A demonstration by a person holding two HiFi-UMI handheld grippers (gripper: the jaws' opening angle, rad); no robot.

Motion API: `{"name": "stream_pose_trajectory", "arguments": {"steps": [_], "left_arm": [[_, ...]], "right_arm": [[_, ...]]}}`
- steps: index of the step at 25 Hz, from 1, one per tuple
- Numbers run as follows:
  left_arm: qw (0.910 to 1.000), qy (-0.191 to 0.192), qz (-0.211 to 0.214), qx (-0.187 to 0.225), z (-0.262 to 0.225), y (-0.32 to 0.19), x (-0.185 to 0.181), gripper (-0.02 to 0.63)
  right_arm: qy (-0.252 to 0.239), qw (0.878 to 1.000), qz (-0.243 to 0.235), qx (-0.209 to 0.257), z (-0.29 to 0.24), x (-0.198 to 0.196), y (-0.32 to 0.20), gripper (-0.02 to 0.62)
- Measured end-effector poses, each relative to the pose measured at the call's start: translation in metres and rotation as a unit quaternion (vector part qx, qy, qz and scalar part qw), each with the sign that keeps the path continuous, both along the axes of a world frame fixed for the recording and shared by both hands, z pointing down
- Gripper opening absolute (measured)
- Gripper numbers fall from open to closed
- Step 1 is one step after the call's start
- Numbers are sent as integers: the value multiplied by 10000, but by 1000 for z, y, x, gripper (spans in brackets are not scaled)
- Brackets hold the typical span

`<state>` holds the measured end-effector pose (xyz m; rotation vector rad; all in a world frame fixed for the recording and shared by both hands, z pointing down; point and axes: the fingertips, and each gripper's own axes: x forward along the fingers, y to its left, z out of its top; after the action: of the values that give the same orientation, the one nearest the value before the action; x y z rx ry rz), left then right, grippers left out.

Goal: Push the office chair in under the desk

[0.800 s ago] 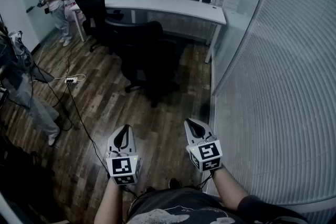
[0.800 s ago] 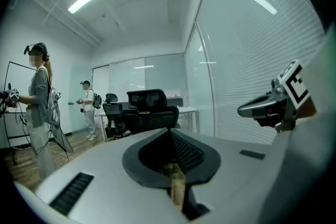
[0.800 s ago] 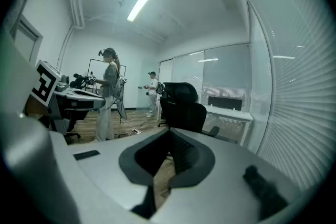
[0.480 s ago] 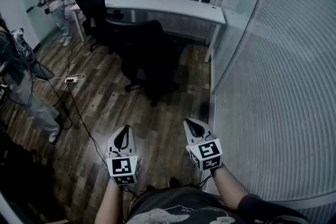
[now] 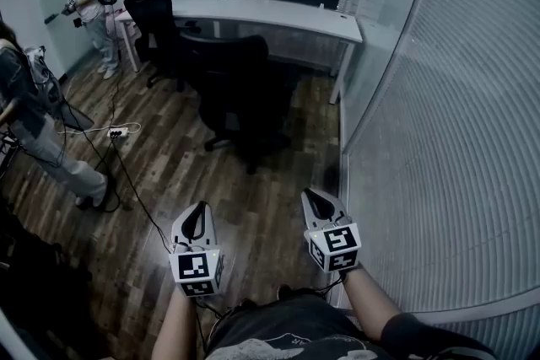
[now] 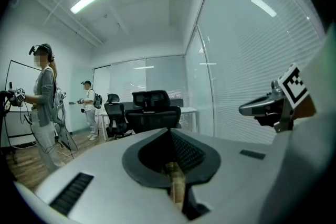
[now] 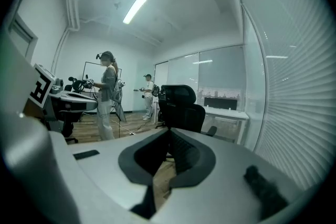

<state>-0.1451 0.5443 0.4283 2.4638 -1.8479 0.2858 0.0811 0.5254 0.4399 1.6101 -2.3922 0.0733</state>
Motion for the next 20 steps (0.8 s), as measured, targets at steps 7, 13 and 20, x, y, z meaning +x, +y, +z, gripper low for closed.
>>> {"name": "stream_pose_trajectory", "arguments": {"steps": [7, 13, 20], "left_arm": [[9999, 88, 63, 69, -4, 0, -17, 26], [10000, 24, 7, -29, 7, -20, -22, 26], [9999, -83, 27, -75, 14, -65, -22, 26]], "right_arm": [[547, 9982, 73, 241, -1, -15, 8, 24], [681, 9973, 27, 282, 8, -20, -9, 24], [581, 9982, -31, 125, 23, -21, -62, 25]]}}
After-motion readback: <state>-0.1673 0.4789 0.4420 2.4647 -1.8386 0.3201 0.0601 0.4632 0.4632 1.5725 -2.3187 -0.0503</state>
